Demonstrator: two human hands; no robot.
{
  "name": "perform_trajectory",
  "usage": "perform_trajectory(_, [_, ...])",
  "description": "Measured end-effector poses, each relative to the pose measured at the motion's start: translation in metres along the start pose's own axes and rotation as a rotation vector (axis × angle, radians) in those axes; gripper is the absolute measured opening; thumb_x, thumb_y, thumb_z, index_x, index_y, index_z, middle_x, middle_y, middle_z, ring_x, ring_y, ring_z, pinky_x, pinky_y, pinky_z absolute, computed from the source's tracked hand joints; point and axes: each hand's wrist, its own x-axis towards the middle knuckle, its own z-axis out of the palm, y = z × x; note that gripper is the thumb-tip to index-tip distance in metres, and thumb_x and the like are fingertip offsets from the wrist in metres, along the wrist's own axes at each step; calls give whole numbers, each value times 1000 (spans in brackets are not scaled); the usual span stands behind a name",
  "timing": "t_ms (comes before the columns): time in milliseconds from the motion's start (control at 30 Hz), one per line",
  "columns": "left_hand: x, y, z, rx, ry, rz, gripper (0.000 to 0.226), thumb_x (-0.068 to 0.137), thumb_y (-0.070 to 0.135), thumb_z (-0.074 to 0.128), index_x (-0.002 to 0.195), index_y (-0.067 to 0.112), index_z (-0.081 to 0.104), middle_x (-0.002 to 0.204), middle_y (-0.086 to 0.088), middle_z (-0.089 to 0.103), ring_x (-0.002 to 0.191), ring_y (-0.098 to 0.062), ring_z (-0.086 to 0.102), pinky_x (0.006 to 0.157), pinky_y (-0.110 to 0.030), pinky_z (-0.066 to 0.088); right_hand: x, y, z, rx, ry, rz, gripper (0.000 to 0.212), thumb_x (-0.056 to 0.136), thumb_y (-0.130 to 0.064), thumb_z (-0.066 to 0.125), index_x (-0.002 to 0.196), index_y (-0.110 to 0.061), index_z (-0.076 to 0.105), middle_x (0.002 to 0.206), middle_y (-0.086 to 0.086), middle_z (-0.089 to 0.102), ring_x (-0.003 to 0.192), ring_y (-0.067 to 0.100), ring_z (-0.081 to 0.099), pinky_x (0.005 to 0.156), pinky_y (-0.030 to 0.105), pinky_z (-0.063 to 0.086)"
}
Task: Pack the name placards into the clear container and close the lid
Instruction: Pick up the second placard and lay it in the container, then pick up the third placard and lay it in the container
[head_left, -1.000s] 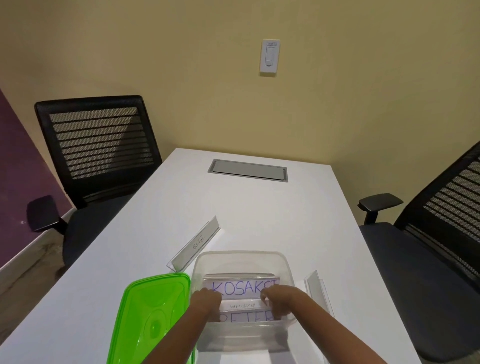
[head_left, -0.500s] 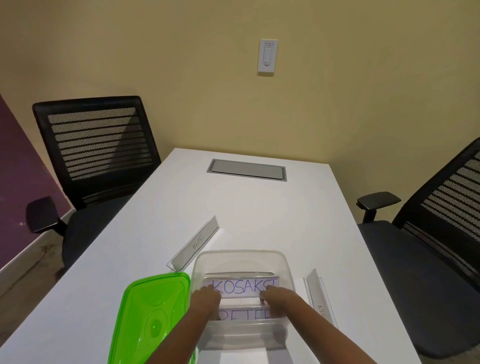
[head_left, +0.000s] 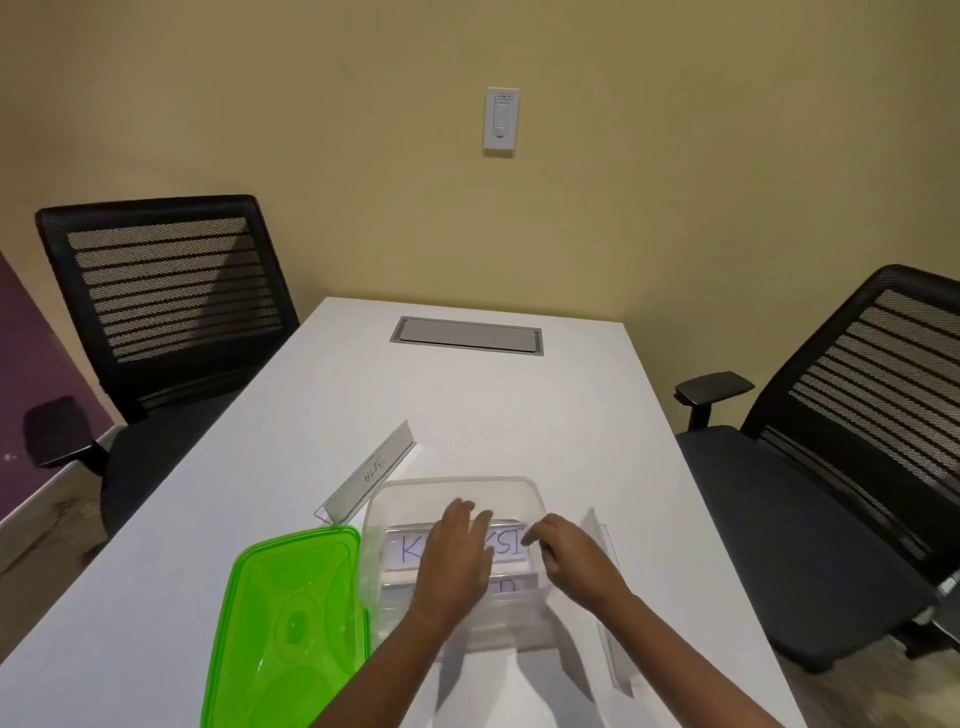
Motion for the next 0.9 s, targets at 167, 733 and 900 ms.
perform_trajectory(167, [-24,50,11,-43,10,245,47,48,27,87,92,11,79,103,-4,77,102,-21,72,79,-27,61,-38,22,-4,198,272,251,33,89,7,41,108,-5,65,116,10,65,110,20,60,93,17,40])
perform_trajectory(733, [-63,105,48,-552,-550,-157,53,97,22,43,146,10,27,151,-7,32,139,-13,36,110,-21,30,-114,60,17,358,99,792,45,92,-5,43,49,-14,34,55,2,43,66,22,46,59,24,33])
perform_trajectory(900, [-55,108,41,-702,-571,-297,48,98,25,43,142,8,33,145,-10,43,132,-19,45,106,-23,36,-115,52,5,678,192,857,32,95,-5,46,65,0,56,74,15,59,60,25,56,62,31,48])
